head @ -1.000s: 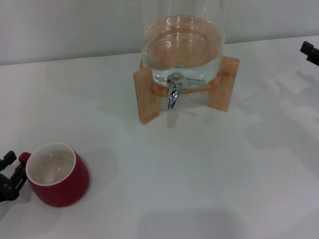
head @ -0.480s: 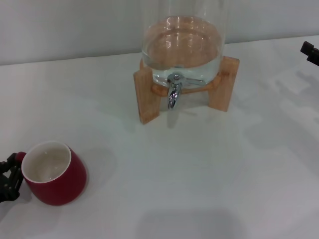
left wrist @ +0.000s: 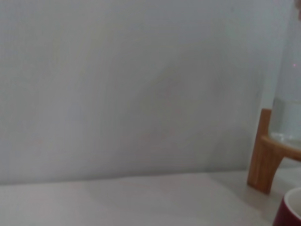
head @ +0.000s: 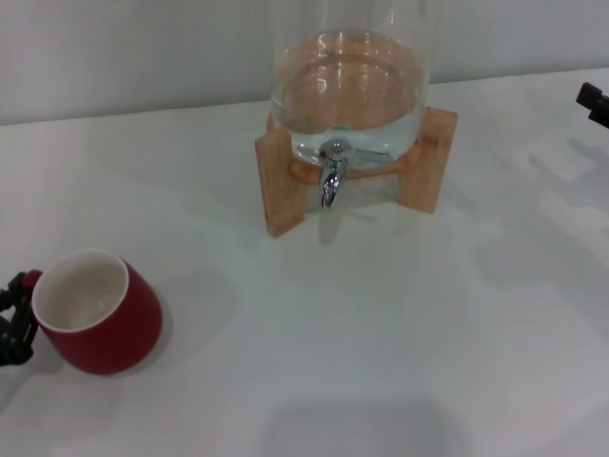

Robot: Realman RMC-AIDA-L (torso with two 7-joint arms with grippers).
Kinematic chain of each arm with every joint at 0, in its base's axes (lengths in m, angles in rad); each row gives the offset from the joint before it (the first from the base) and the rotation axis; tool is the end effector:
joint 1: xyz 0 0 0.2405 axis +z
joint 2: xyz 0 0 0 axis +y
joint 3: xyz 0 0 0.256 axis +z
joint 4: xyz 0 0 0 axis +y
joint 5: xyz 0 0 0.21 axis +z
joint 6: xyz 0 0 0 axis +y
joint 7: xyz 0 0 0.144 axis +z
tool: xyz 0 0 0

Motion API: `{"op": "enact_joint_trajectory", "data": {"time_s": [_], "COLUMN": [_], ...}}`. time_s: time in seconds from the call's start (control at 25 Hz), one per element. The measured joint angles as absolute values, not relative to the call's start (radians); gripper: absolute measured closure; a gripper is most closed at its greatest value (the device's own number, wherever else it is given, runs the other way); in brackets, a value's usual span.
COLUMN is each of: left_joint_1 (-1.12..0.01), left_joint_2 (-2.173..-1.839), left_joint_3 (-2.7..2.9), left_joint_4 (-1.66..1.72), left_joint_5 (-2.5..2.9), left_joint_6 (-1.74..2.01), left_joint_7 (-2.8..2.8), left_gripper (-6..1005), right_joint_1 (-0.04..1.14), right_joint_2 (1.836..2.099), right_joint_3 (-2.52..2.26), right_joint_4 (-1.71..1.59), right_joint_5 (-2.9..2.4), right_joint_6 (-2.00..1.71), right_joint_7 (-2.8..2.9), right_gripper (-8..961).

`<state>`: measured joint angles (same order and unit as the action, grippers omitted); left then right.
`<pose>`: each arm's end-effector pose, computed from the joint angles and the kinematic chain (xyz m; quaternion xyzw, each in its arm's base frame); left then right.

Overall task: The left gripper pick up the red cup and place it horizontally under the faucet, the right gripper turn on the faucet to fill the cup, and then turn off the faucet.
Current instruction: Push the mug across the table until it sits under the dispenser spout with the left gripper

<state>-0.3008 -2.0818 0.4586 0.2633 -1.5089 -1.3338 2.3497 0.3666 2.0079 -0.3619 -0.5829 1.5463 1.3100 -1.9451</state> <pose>-0.3611 0.2687 -0.0118 -0.8145 -0.2864 -0.2997 0.4060 0.3588 0.3276 0.1122 -0.7530 0.2907 0.3425 0.4808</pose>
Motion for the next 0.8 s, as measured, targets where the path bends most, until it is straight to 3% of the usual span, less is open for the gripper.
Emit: {"op": "enact_joint_trajectory", "data": {"time_s": [0.8], "left_joint_1": [-0.437], "left_joint_2": [-2.077], "left_joint_3": [0.465], "left_joint_4": [0.264], "left_joint_5": [-1.442], "left_joint_6": [-1.253], "left_joint_7": [2.136], "left_gripper": [851], "right_joint_1": [0.373], "right_joint_2": [2.009], "right_joint_3": [-0.362], "right_joint_4": [-0.580], "right_joint_5": [1.546], "right_joint_6": [1.314], "right_joint_7": [-1.945], "right_gripper": [155]}}
